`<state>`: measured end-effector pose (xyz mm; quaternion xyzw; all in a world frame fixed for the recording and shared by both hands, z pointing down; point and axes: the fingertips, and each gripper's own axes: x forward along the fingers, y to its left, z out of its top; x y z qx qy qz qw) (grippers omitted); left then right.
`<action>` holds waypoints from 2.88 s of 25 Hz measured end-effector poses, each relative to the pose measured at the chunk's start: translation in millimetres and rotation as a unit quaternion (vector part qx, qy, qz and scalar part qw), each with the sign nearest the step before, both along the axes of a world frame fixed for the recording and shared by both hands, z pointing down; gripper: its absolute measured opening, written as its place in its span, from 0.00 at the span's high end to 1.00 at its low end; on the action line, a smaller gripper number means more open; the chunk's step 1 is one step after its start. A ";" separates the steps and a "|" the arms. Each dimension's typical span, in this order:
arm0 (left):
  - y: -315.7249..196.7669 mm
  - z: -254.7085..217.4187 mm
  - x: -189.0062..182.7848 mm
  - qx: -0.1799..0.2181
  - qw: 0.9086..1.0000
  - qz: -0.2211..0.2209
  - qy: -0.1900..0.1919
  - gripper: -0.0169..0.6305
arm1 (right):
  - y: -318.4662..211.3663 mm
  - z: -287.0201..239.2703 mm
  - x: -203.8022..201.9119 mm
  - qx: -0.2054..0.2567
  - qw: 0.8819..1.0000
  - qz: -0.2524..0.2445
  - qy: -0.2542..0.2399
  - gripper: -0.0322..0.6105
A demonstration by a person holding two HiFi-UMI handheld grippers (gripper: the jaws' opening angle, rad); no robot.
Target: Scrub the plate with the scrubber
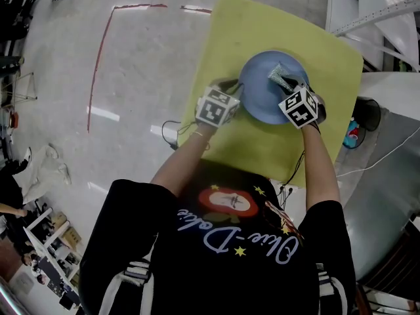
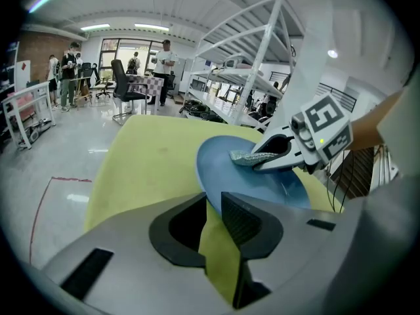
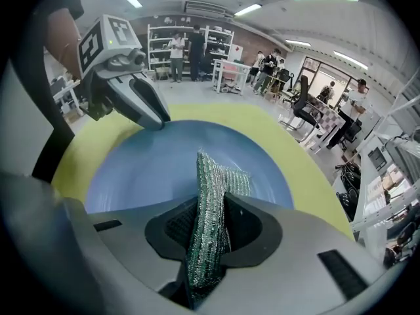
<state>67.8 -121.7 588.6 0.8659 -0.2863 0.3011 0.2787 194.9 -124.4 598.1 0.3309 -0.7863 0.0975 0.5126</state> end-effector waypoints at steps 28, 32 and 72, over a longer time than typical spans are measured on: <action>0.1 -1.2 3.5 0.002 1.000 -0.005 0.008 0.88 | 96.8 4.7 -57.9 -0.097 0.991 -0.061 -0.065 0.84; 1.4 2.0 3.6 0.000 1.000 -0.013 0.008 0.88 | 96.7 -0.5 -57.6 -0.069 0.990 -0.110 -0.050 0.84; 0.1 -1.4 -4.5 0.010 1.000 -0.003 0.015 0.87 | 74.0 7.3 -24.6 -0.068 0.996 0.057 0.003 0.84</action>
